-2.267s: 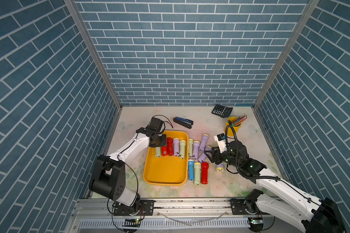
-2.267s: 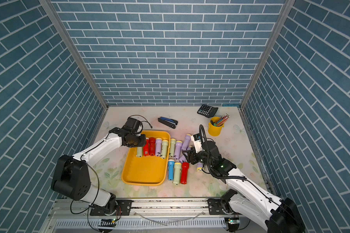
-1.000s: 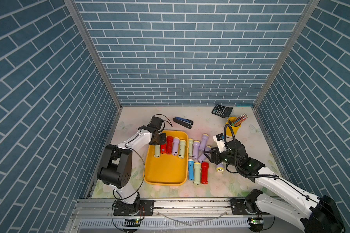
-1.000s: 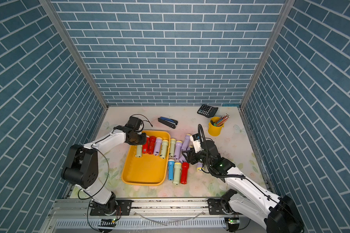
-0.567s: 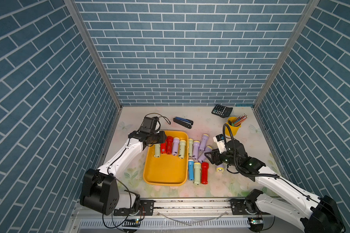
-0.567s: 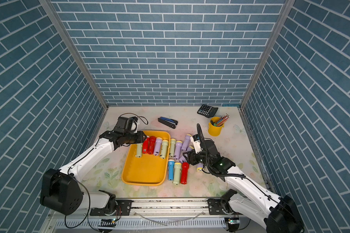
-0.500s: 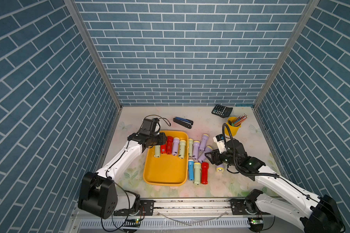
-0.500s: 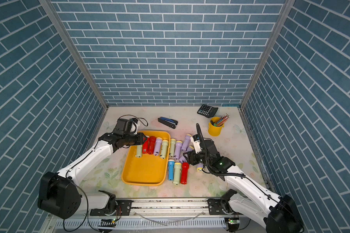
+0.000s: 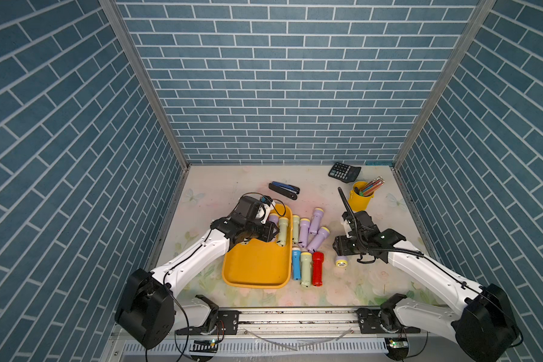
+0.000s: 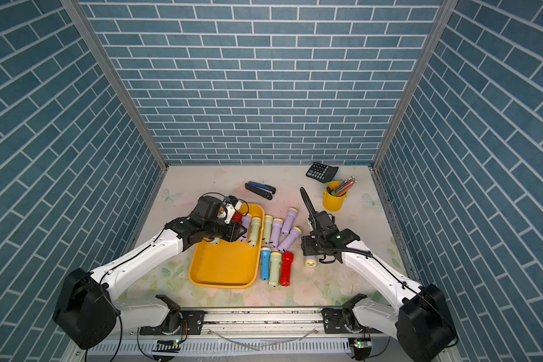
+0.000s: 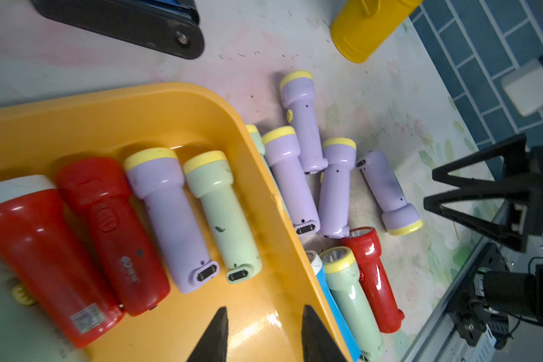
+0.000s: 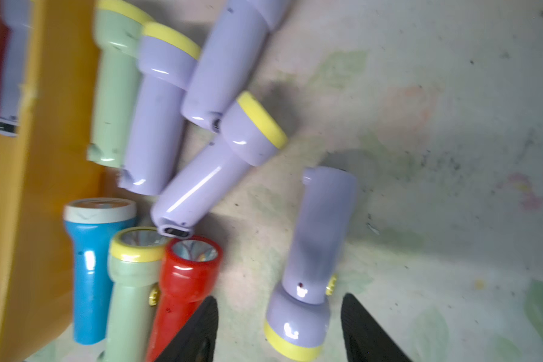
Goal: Put the flashlights into the storage boxes
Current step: Pick up the flashlight from the center of the board.
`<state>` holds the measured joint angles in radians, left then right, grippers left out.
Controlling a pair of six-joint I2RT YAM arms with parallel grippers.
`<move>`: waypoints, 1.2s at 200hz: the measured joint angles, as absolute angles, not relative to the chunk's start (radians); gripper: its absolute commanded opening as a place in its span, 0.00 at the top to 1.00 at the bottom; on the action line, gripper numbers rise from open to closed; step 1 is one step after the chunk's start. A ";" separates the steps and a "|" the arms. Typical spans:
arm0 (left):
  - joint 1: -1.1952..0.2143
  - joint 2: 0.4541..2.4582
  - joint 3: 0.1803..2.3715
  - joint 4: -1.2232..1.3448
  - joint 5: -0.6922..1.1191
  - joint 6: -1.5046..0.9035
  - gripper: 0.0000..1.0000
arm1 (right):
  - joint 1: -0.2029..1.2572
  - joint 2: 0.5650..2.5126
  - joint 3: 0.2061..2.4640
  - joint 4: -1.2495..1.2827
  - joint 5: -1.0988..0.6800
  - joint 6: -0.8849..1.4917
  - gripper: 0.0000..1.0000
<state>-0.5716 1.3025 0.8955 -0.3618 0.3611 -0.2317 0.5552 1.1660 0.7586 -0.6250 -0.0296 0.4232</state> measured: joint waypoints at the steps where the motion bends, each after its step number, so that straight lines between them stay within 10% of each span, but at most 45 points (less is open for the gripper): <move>1: -0.574 1.304 0.896 -0.361 0.361 -0.232 0.60 | 0.553 1.170 0.760 -0.630 -0.029 0.423 0.38; 240: -0.640 1.383 0.929 -0.295 0.340 -0.233 0.61 | 0.430 1.549 0.926 -0.685 -0.123 0.410 0.41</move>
